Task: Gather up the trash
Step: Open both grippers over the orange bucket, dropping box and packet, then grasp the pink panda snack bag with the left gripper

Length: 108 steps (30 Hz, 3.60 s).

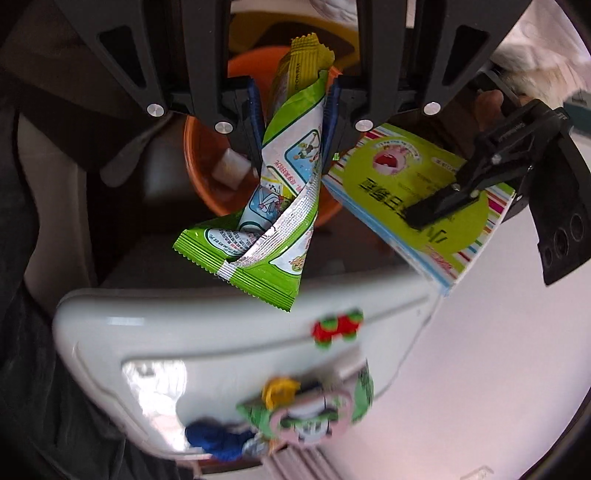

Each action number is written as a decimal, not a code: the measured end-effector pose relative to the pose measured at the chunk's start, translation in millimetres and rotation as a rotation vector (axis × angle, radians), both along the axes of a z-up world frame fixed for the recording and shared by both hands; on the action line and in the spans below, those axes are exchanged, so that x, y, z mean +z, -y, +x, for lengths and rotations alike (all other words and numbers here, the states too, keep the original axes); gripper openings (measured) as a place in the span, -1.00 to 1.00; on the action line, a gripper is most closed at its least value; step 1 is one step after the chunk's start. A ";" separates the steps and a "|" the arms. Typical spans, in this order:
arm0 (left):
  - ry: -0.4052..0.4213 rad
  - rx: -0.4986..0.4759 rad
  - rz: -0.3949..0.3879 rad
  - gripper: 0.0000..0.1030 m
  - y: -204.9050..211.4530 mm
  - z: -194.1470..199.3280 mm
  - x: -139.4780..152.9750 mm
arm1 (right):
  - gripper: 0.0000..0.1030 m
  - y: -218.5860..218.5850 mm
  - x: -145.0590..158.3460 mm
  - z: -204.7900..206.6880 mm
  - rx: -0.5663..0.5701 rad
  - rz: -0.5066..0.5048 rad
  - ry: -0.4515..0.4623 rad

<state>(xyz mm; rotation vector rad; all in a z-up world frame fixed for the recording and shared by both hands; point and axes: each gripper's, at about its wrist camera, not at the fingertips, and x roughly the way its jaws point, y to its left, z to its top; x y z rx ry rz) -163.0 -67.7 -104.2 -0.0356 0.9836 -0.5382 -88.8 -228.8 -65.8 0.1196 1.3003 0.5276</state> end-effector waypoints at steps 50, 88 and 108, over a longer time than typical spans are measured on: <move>0.377 0.015 0.432 0.67 12.0 145.5 52.4 | 0.49 15.5 -21.5 42.2 -0.050 -0.014 0.024; 0.311 0.011 0.383 0.13 -1.4 177.3 46.5 | 0.51 -4.9 75.9 144.3 0.046 -0.039 0.308; 0.262 0.122 0.172 0.14 -49.3 149.8 41.1 | 0.54 -31.6 25.9 357.6 0.233 -0.385 0.326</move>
